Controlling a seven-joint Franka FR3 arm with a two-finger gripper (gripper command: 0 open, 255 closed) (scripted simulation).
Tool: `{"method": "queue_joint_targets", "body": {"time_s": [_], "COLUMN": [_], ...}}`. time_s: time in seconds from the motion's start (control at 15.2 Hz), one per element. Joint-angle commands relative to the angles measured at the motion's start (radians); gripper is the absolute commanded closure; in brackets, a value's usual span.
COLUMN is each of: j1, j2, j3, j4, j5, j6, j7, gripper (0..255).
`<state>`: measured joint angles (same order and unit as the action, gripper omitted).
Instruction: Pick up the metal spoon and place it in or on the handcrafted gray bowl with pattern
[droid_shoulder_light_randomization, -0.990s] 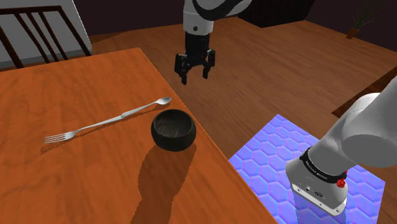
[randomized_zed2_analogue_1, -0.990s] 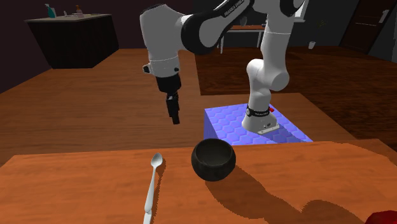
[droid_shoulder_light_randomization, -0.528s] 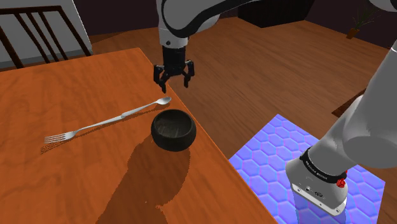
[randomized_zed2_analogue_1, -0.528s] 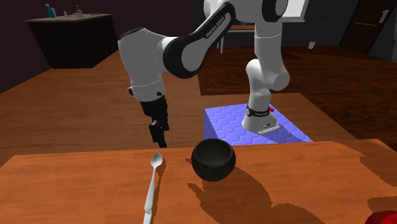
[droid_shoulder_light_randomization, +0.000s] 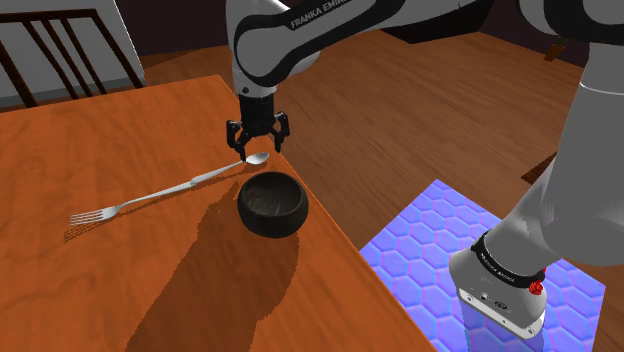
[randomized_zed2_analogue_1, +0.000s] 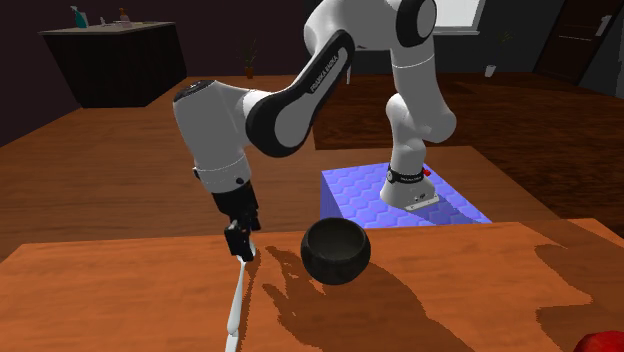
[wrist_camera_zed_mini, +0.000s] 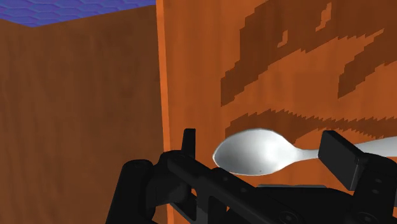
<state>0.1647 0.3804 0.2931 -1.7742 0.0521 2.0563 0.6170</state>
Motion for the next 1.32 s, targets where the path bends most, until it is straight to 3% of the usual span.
{"method": "queue_joint_targets", "body": {"time_s": [0.0,0.59,0.66,1.25], "j1": [0.003,0.005,0.005,0.005], "j2": [0.011,0.019,0.019,0.019], "j3": [-0.001,-0.001,-0.001,-0.001], "j4": [-0.011,-0.022,-0.022,-0.022], "j5": [-0.002,-0.004,-0.004,-0.004], "j6": [0.023,0.041,0.041,0.042], "j7": [0.001,0.003,0.003,0.003], "gripper": [0,0,255,255]}}
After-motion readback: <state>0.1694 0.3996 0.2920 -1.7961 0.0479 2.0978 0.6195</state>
